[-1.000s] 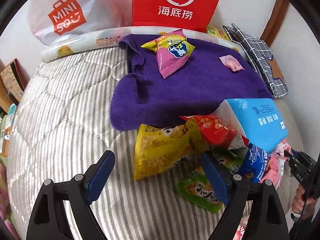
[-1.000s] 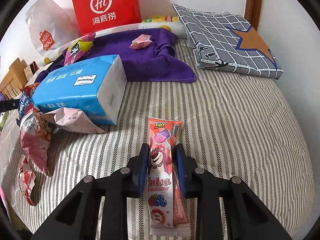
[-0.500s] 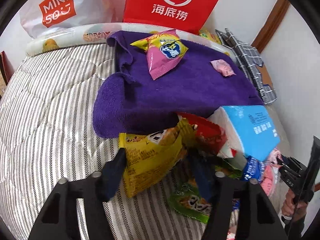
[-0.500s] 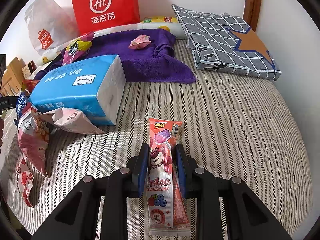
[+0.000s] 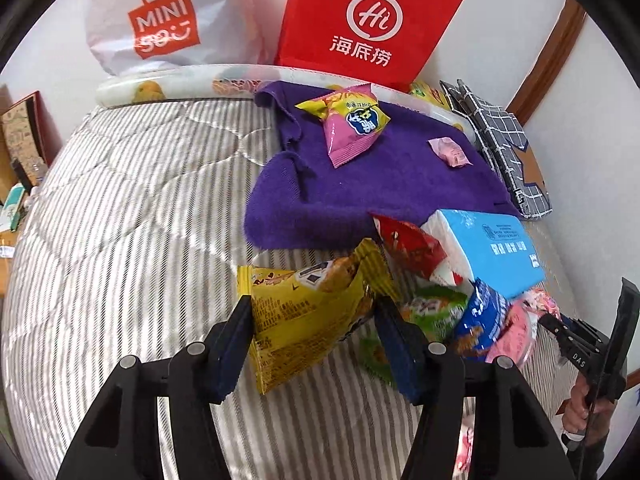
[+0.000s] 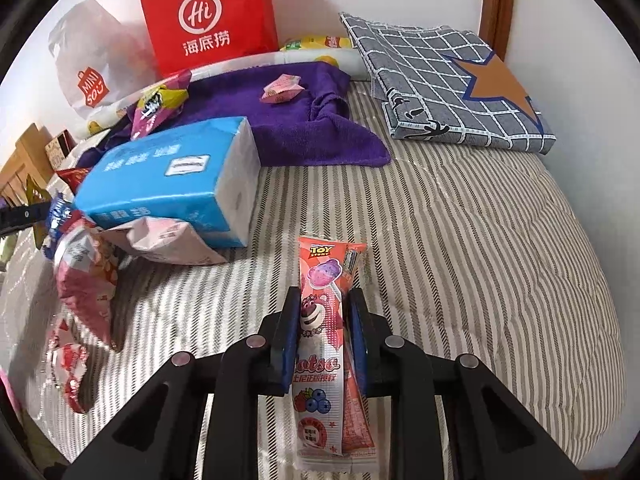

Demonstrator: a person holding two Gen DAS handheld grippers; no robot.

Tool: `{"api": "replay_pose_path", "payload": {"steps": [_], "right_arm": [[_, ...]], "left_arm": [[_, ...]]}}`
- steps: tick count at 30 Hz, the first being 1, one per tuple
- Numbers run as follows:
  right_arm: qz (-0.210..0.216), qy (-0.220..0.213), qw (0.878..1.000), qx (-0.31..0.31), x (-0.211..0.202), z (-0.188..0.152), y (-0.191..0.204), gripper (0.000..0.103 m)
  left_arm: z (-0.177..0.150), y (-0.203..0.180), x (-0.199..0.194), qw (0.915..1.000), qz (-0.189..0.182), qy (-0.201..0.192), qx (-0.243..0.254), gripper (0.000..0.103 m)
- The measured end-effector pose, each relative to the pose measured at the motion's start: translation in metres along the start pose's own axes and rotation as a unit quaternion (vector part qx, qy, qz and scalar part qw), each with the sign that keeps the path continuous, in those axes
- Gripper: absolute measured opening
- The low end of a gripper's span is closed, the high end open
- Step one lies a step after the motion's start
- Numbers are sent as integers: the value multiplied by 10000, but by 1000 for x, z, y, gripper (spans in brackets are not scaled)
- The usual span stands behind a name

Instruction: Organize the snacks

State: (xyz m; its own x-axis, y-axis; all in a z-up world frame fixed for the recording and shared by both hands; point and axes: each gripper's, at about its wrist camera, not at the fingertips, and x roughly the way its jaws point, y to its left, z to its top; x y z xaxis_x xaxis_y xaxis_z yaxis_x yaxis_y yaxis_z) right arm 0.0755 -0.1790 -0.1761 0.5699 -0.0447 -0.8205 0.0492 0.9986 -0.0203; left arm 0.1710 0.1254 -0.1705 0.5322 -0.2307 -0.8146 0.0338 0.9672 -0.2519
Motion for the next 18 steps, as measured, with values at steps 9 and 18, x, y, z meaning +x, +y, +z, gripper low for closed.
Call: {"api": "replay_pose_path", "payload": {"steps": [9,18], "right_arm": [[112,-204,9997,97,-28,-1,8,23],[80,-517,9986,3,-64,-1,19,23]], "left_arm": [[-21,-8,-27,9999,53,-100,-31,59],[-34,-28,-45,9998,-73,-204,31,59]]}}
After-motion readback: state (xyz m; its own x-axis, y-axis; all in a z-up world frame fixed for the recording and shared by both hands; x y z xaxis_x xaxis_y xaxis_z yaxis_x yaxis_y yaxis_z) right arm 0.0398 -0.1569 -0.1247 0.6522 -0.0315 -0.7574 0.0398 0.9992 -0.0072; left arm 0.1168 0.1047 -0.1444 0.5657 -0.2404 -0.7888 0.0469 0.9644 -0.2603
